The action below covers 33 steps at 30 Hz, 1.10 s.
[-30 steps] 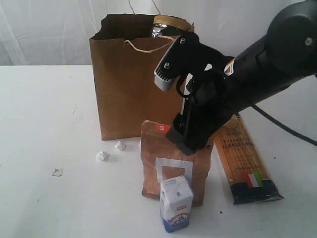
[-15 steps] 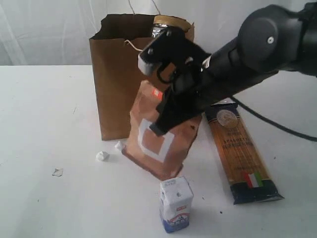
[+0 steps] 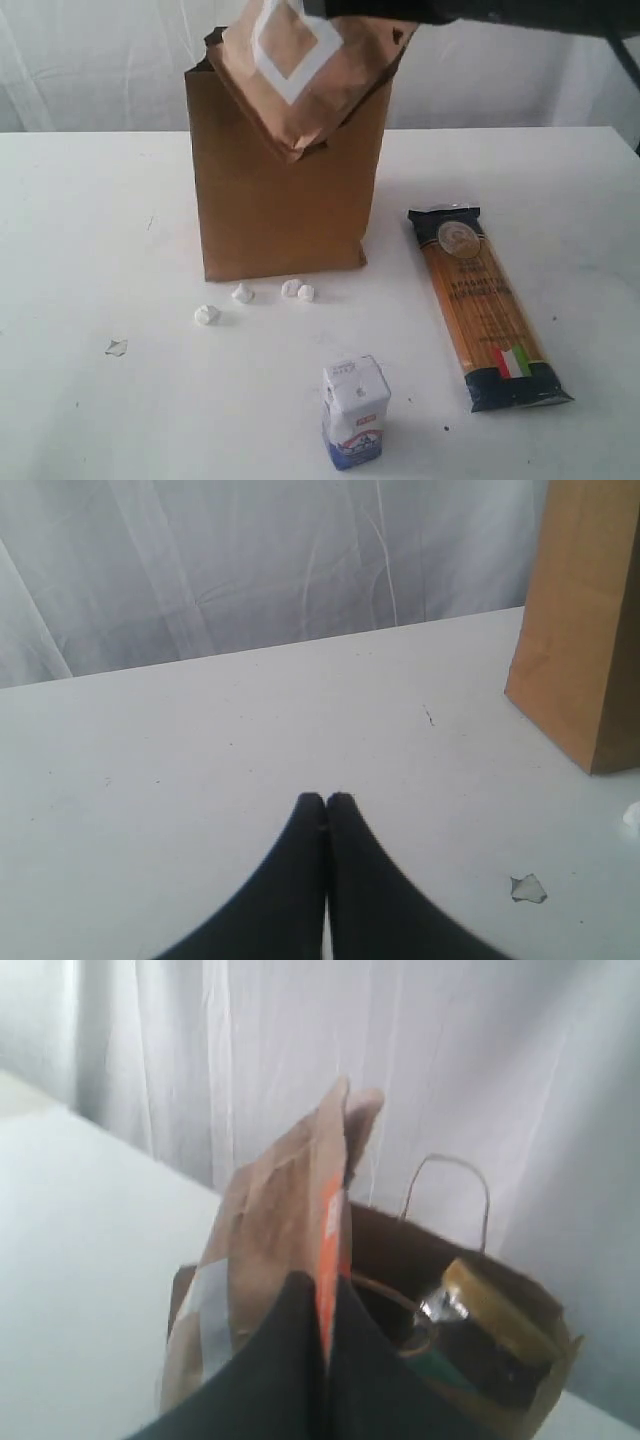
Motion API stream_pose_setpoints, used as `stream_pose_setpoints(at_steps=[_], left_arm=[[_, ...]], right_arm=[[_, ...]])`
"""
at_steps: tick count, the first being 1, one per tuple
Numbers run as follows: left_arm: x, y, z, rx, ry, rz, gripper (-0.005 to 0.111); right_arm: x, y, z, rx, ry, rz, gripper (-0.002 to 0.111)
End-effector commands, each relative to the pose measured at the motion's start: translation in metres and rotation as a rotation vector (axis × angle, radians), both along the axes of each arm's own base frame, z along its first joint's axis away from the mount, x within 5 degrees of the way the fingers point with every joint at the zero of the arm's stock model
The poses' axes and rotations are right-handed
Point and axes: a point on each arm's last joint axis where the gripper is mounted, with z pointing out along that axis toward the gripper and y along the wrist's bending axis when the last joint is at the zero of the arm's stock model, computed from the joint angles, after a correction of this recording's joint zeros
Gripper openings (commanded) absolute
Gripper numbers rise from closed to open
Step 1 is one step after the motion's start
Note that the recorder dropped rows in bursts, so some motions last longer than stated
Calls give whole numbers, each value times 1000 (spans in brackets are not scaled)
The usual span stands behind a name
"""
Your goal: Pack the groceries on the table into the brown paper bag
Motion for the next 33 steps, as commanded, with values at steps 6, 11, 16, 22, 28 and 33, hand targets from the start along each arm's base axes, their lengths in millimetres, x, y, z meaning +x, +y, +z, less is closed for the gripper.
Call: stream_pose_setpoints(at_steps=[6, 11, 16, 22, 28, 33], left_arm=[[0, 0, 0, -10, -10, 3, 0], [0, 0, 0, -10, -10, 3, 0], [0, 0, 0, -10, -10, 3, 0], [0, 0, 0, -10, -10, 3, 0], [0, 0, 0, -10, -10, 3, 0], [0, 0, 0, -10, -10, 3, 0]], right_arm=[[-1, -10, 34, 303, -150, -84, 0], [-2, -6, 20, 228, -15, -47, 0], [-3, -4, 15, 181, 31, -31, 0], [-13, -5, 4, -98, 30, 47, 0], [-32, -19, 0, -354, 55, 101, 9], [-46, -30, -19, -636, 188, 195, 42]])
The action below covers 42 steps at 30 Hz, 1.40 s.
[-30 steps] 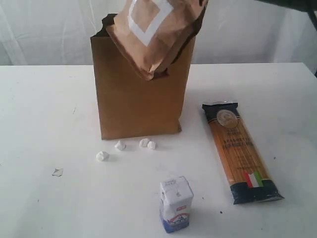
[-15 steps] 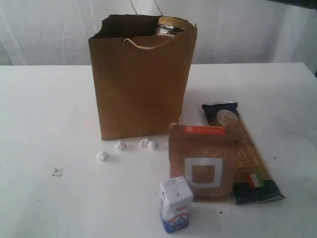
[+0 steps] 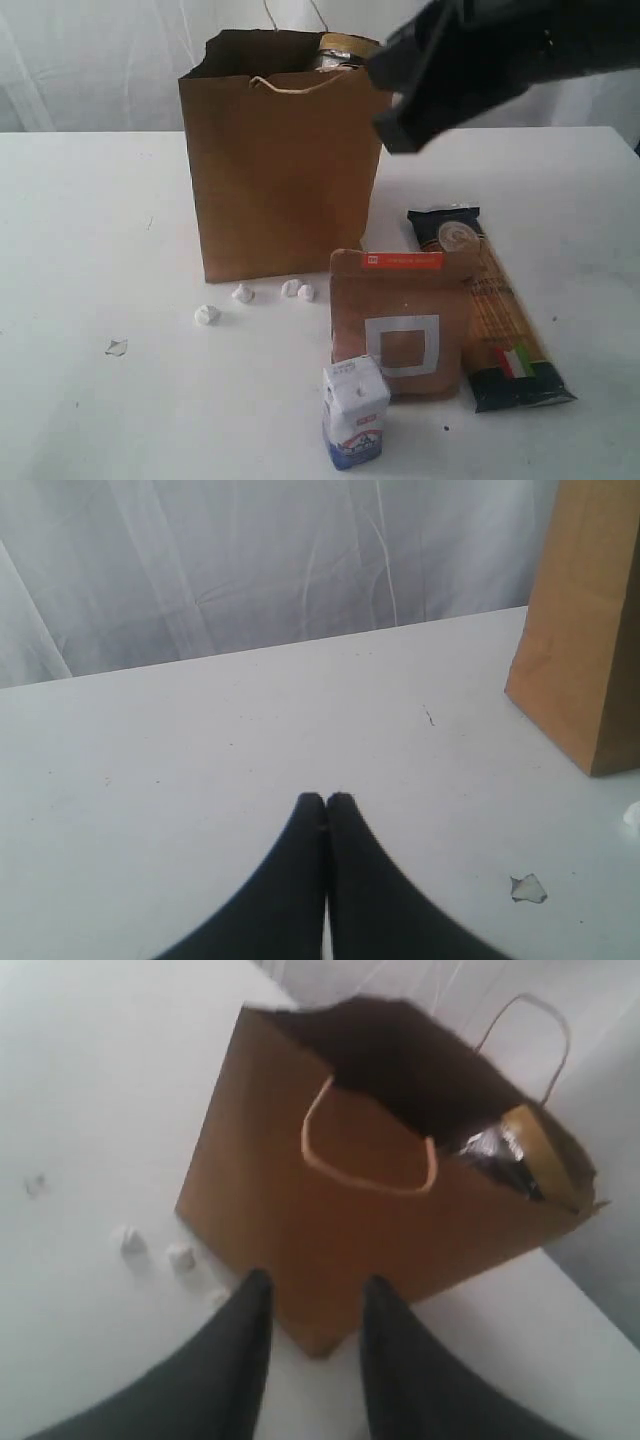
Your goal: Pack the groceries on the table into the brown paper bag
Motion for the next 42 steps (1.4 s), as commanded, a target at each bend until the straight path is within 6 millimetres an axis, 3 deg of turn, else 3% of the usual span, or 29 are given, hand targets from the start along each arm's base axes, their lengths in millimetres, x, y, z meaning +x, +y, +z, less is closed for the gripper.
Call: stream_pose_setpoints(at_steps=[1, 8, 14, 28, 42], left_arm=[[0, 0, 0, -10, -10, 3, 0], [0, 0, 0, -10, -10, 3, 0], [0, 0, 0, -10, -10, 3, 0], [0, 0, 0, -10, -10, 3, 0], [0, 0, 0, -10, -10, 3, 0]], right_arm=[[-8, -10, -14, -217, 97, 44, 45], [-6, -13, -23, -312, 132, 42, 50], [3, -6, -35, -342, 178, 59, 74], [30, 21, -80, -433, 287, 180, 74], [49, 34, -123, -555, 367, 264, 69]])
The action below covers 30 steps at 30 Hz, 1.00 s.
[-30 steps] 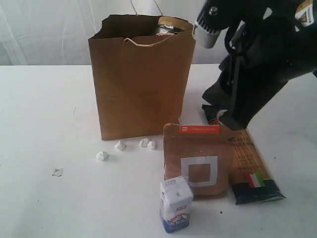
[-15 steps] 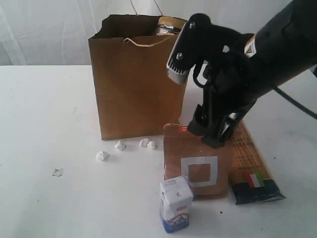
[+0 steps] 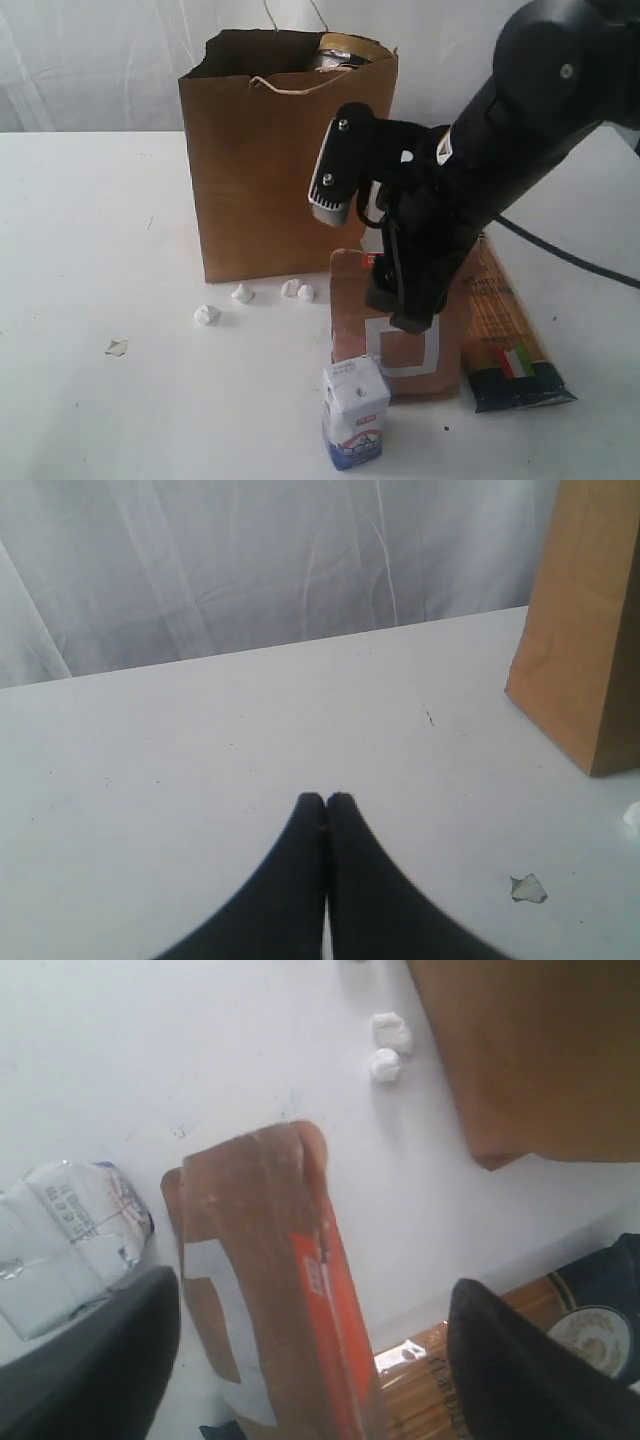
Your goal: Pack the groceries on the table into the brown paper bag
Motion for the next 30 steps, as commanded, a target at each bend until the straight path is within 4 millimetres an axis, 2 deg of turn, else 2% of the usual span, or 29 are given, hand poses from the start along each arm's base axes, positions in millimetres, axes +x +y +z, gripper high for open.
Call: stream_pose_setpoints(at_steps=[1, 3, 4, 11, 15, 17, 22, 30], left_arm=[[0, 0, 0, -10, -10, 3, 0], [0, 0, 0, -10, -10, 3, 0], [0, 0, 0, -10, -10, 3, 0], [0, 0, 0, -10, -10, 3, 0], [0, 0, 0, -10, -10, 3, 0], [0, 0, 0, -10, -10, 3, 0], [0, 0, 0, -10, -10, 3, 0], [0, 0, 0, -10, -10, 3, 0]], right_arm=[[6, 4, -14, -33, 29, 19, 68], [8, 6, -19, -40, 43, 18, 63], [8, 6, -20, -41, 48, 17, 57], [6, 6, -23, -49, 89, 3, 0], [4, 5, -18, -8, 114, -61, 0], [0, 4, -10, 29, 113, -107, 0], [-16, -7, 25, 151, 67, -218, 0], [-53, -33, 84, 392, -11, -404, 0]])
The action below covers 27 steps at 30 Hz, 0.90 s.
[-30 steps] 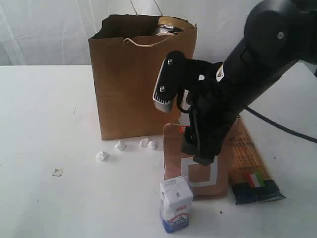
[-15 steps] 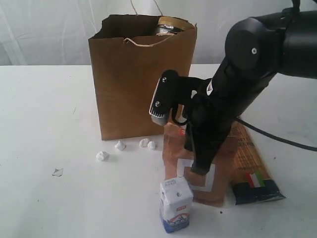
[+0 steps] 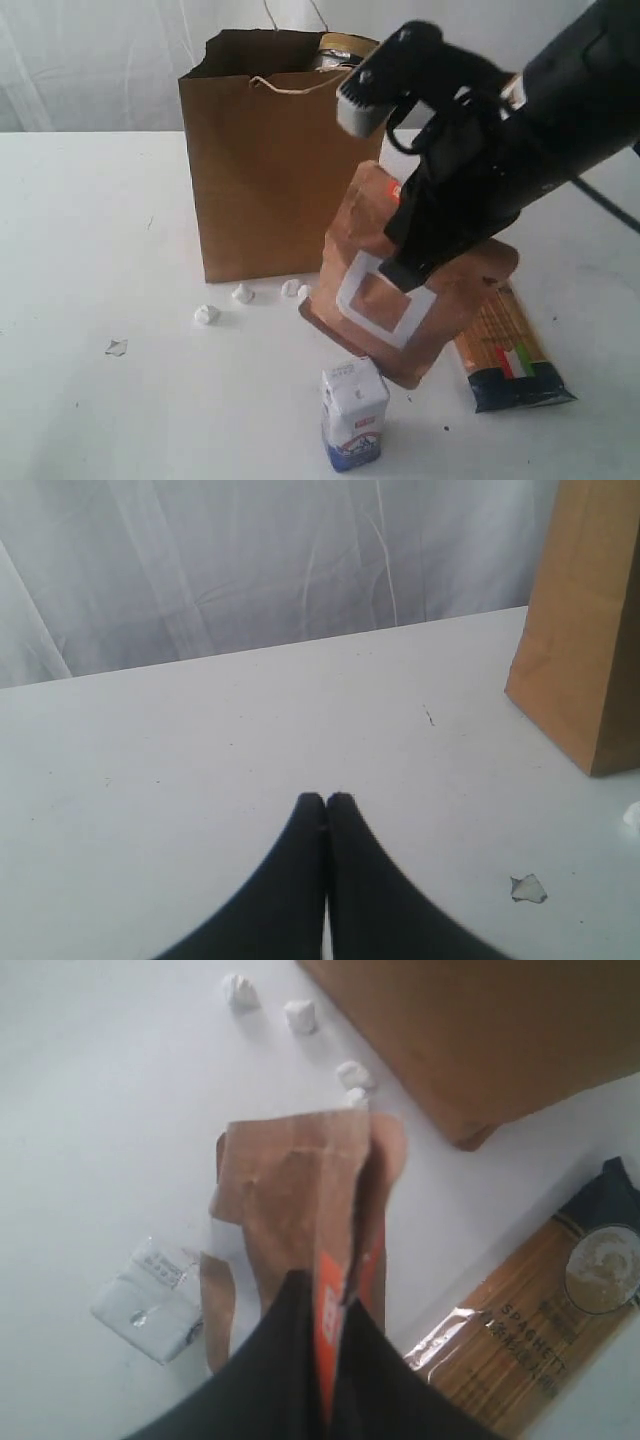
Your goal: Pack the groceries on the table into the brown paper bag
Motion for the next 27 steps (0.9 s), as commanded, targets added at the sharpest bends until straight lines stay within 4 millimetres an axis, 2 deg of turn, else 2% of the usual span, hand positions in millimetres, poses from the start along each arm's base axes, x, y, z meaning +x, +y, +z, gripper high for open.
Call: stream_pose_setpoints(at_steps=[1, 9, 16, 27], left_arm=[[0, 0, 0, -10, -10, 3, 0], [0, 0, 0, -10, -10, 3, 0], [0, 0, 0, -10, -10, 3, 0], [0, 0, 0, -10, -10, 3, 0]], right_arm=[[-21, -15, 33, 151, -63, -116, 0], [-46, -34, 67, 329, -160, -205, 0], [-57, -38, 97, 576, -286, -215, 0], [-60, -43, 127, 815, -486, -235, 0]])
